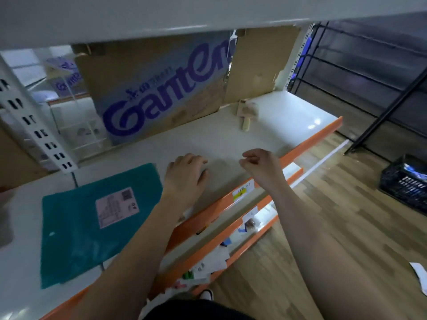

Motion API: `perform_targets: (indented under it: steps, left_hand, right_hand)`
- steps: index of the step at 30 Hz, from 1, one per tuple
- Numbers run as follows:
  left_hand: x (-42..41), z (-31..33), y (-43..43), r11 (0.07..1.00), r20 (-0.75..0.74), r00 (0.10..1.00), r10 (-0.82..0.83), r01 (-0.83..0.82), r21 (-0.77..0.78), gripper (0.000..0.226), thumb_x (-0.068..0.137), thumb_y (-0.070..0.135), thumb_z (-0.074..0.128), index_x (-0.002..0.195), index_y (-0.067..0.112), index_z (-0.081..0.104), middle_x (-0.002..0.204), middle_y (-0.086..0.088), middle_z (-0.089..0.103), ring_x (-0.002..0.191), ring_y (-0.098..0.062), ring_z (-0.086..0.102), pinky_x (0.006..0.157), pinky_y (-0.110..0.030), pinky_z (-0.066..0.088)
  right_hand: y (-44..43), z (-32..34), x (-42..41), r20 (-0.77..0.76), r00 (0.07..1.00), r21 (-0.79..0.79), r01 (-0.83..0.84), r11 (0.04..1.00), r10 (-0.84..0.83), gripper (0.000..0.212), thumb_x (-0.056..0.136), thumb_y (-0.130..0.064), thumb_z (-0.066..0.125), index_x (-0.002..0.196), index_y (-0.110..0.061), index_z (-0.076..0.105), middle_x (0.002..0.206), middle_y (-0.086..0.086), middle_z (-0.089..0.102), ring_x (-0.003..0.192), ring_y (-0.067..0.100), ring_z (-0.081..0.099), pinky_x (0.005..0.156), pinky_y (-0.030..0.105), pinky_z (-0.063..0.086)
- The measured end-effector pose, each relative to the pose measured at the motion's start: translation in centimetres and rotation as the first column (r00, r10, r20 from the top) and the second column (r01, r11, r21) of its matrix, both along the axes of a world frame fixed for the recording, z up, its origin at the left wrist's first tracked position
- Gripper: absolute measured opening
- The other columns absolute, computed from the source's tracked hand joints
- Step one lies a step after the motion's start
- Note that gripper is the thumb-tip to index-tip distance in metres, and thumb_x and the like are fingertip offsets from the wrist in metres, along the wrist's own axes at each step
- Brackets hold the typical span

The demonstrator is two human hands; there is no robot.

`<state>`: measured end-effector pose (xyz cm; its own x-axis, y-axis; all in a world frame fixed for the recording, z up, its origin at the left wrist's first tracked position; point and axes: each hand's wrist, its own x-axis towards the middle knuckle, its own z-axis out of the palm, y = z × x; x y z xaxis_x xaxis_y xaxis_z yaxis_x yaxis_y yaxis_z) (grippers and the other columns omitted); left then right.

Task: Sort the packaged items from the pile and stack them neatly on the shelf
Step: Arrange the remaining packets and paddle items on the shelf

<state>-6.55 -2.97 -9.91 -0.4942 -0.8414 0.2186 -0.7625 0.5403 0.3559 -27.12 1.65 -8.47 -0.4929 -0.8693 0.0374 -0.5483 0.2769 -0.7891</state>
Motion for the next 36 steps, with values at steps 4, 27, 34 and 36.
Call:
perform_targets:
  steps: [4, 27, 34, 36]
  left_hand:
    - [-2.6, -0.4, -2.9, 1.000, 0.005, 1.000, 0.017, -0.017, -0.014, 0.026, 0.095, 0.027, 0.056, 0.118, 0.018, 0.063, 0.116, -0.004, 0.064, 0.106, -0.028, 0.059, 0.085, -0.042, 0.046]
    - [-11.4, -4.3, -4.4, 0.865, -0.022, 0.864, 0.502, -0.502, 0.006, 0.043, 0.091, 0.039, 0.039, 0.102, 0.012, 0.071, 0.105, -0.007, 0.068, 0.097, -0.033, 0.059, 0.083, -0.045, 0.049]
    - [-10.8, -5.0, -4.9, 0.866, -0.079, 0.863, 0.498, -0.500, -0.011, 0.035, 0.092, 0.032, 0.044, 0.097, 0.011, 0.071, 0.100, -0.007, 0.069, 0.090, -0.032, 0.061, 0.079, -0.042, 0.051]
    - [-10.9, -4.9, -4.9, 0.860, -0.076, 0.858, 0.508, -0.510, -0.022, 0.034, 0.092, 0.032, 0.044, 0.098, 0.012, 0.071, 0.100, -0.006, 0.069, 0.091, -0.031, 0.061, 0.079, -0.043, 0.051]
  right_hand:
    - [-4.0, -0.7, -4.4, -0.012, 1.000, 0.033, 0.017, 0.999, -0.016, 0.023, 0.082, -0.021, 0.072, 0.103, -0.011, 0.072, 0.095, 0.008, 0.072, 0.091, 0.019, 0.067, 0.083, 0.027, 0.049]
    - [-23.3, -3.4, -18.7, -0.399, 0.865, 0.285, -0.200, 0.938, 0.305, 0.074, 0.072, -0.067, 0.067, 0.121, -0.012, 0.060, 0.117, 0.014, 0.059, 0.114, 0.032, 0.045, 0.094, 0.035, 0.035]
    - [-23.9, -2.3, -21.0, -0.257, 0.848, 0.377, -0.352, 0.856, 0.462, 0.060, 0.075, -0.043, 0.078, 0.111, 0.002, 0.061, 0.107, 0.016, 0.063, 0.102, 0.032, 0.058, 0.087, 0.040, 0.047]
    - [-23.7, -2.1, -20.5, -0.231, 0.889, 0.345, -0.306, 0.887, 0.396, 0.063, 0.085, -0.051, 0.063, 0.118, 0.003, 0.058, 0.113, 0.018, 0.060, 0.106, 0.034, 0.055, 0.091, 0.040, 0.045]
